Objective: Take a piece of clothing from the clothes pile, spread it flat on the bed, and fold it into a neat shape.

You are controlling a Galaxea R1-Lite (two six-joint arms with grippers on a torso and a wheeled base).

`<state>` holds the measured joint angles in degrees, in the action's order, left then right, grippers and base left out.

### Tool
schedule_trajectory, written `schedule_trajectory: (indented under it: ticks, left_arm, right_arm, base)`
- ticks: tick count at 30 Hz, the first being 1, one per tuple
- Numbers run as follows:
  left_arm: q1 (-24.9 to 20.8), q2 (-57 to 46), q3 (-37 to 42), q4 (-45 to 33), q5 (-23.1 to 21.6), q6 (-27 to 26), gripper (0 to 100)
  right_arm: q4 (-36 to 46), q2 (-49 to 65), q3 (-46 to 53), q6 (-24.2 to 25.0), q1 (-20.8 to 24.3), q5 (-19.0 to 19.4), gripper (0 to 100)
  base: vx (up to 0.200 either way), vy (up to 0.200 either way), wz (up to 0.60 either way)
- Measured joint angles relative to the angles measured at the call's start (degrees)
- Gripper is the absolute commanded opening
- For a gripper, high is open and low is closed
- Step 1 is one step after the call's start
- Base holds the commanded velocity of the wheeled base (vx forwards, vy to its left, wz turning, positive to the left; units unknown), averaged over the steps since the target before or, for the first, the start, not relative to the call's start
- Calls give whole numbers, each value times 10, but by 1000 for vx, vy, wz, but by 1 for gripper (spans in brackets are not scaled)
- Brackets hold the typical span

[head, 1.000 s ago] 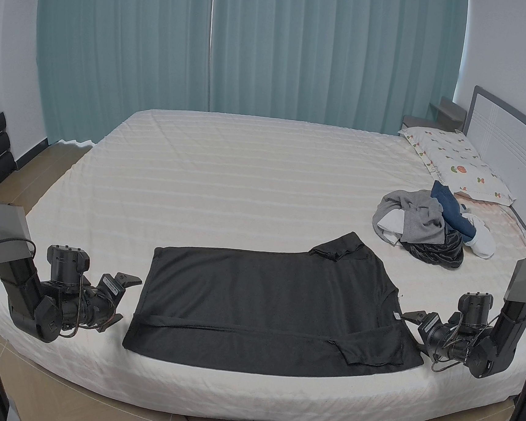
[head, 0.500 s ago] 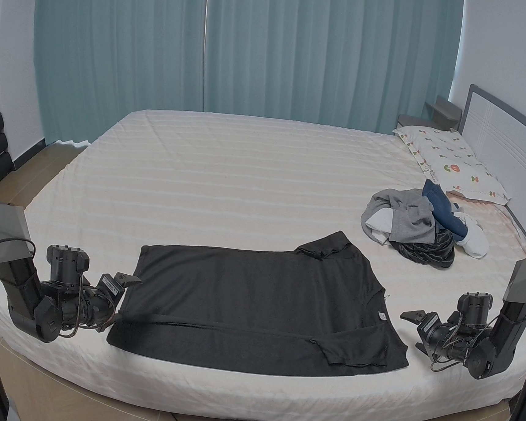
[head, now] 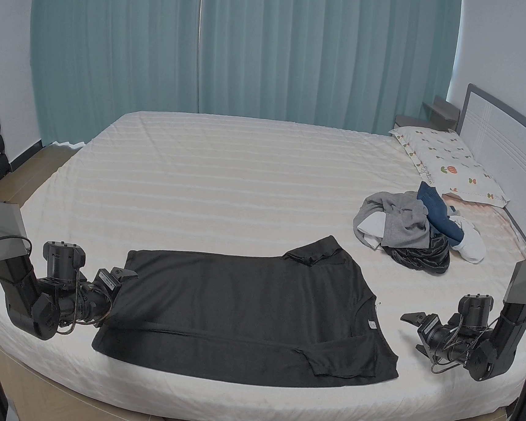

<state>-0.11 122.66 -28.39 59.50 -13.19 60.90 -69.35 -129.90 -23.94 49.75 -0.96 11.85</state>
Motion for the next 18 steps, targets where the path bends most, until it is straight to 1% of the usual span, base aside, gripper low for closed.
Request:
schedule_trajectory:
  ticks: [12,18]
  left_arm:
    - [0,-2,4,1,0,1,100]
    - [-1,-2,1,1,-1,28,100]
  right_arm:
    - [0,0,2,0,0,0,100]
    - [0,-1,3,0,0,0,100]
  base:
    - [0,0,0]
    - [0,0,0]
